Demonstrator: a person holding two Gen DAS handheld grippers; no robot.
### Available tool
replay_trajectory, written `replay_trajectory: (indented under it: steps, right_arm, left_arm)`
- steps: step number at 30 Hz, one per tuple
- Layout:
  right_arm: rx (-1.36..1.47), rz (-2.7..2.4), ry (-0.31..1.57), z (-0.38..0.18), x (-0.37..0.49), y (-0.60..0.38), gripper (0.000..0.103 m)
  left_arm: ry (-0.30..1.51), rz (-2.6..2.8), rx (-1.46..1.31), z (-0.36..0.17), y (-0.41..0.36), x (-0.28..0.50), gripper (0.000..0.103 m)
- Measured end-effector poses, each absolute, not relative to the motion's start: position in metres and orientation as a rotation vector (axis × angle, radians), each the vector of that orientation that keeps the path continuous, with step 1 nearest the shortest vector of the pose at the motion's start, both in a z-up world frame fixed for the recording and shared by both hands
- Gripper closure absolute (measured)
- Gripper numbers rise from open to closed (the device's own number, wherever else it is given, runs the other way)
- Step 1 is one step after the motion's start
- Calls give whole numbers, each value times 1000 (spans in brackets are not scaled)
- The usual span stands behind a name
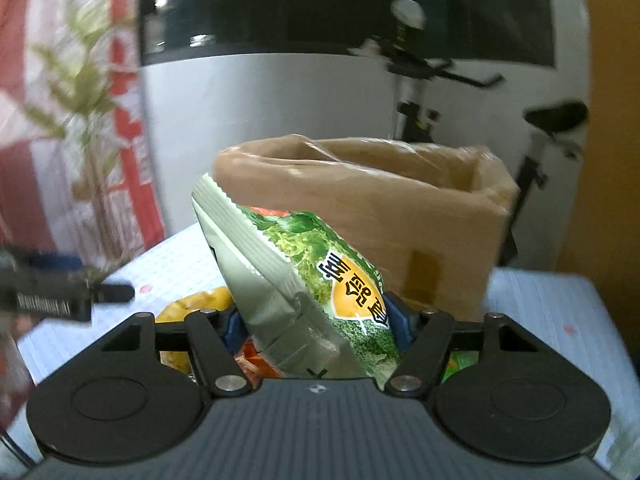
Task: Organize snacks
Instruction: 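Grasp the green chip bag with the right tool while the left tool grasps the yellow bag, then carry both bags over the cardboard box and open both tools to drop them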
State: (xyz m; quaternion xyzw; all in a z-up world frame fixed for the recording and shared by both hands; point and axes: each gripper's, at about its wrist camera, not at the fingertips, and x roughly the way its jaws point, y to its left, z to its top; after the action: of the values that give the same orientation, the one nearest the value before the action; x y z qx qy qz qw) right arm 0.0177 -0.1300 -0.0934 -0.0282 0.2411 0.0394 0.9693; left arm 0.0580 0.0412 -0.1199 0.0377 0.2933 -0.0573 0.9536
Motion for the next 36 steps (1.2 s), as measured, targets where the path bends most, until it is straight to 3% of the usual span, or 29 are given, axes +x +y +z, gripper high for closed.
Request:
replay_trajectory:
  steps: [15,16,18,23,36]
  right_arm:
    - [25,39,528,-96,22,-146,35]
    - [27,39,527,-97,22,-146,35]
    - [30,41,527,-96,22,-147,35]
    - [46,52,523,-93,19,-150,35]
    - [182,124,461,-53,1,-159,35]
  left_arm:
    - [725,-155,214,-188,17,106,7]
    - [726,-150,222,-190,16,108,9]
    - [718,-159,211,-191,18,110,29]
    - [717,-147,149,-178,33,106,34]
    - [540,-139,99,-80,60,61,34]
